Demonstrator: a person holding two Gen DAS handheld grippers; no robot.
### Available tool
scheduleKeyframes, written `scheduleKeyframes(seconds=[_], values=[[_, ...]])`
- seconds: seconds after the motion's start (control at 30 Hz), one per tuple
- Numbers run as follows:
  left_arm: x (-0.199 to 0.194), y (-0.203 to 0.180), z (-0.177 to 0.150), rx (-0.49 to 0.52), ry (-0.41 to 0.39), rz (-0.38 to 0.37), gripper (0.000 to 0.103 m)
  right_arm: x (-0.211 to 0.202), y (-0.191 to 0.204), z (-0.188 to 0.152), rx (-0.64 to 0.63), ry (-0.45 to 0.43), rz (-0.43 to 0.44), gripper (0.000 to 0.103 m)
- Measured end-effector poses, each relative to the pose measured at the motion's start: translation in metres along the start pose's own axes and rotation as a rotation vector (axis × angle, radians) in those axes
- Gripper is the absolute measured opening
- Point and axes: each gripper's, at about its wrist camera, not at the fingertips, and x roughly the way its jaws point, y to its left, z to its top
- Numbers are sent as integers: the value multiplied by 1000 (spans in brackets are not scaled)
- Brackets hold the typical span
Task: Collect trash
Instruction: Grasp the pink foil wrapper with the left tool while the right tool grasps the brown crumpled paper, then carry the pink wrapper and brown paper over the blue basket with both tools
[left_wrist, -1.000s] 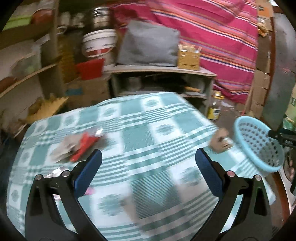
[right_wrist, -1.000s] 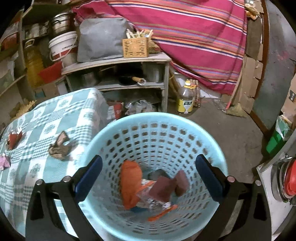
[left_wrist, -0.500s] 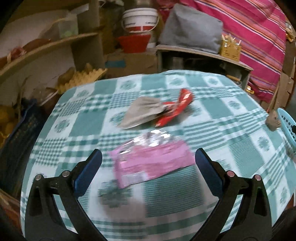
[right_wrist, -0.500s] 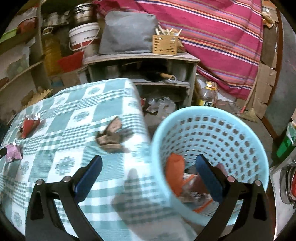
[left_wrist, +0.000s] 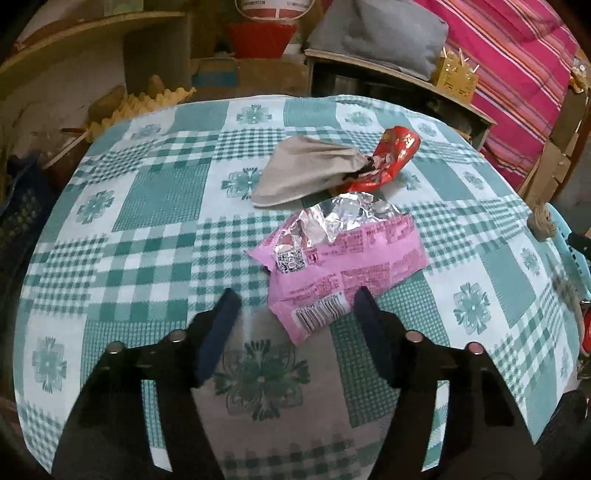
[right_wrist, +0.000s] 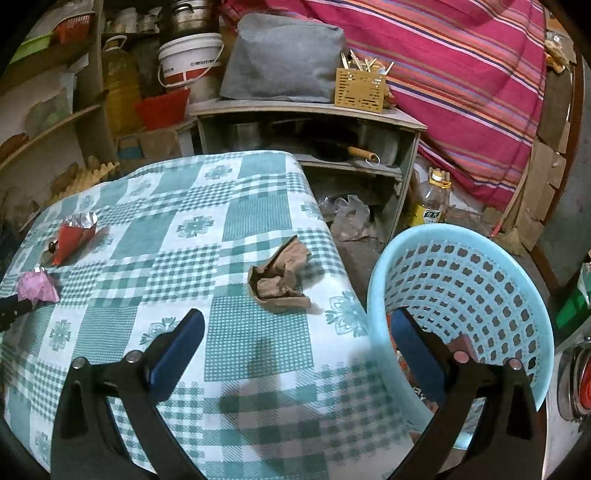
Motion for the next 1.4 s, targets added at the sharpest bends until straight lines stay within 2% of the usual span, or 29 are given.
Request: scheduleKeyframes(seconds=[0.07,0.13,0.27,0.4,0.83,1.1,1.13,1.17,1.2,1.27,1.3,1.4], values=[[2,-1,2,5,-2,-2,52,2,0,-1,-1,6,-2,98],[3,-2,4,1,-5,-18,36,3,-1,-2,-1,7,-4,98],[2,-7,7,10,-21,-45,25,4,-4,-3,3,12,-6,98],[0,-13,8,18,-29,-58,0,3,-7,-2,12,7,-2,98],[-42,-44,23,71,-155,-1,0,7,-12,9,-5,-13,1,98],[-53,-71,32,87,-180,14,0,41,6,22,-66,36,6,97],[-54,-73,33,86,-181,16,0,45,10,23,-79,45,14,91],[-54,-76,34,86,-182,17,0,49,13,23,-90,56,23,78],[-54,-77,35,84,-183,16,0,52,15,22,-99,71,31,70],[-55,-83,37,81,-183,14,0,58,16,20,-108,101,63,43],[-55,-86,38,82,-184,13,0,59,15,19,-108,106,78,39],[-57,-100,41,95,-192,8,0,53,9,18,-104,82,101,38]])
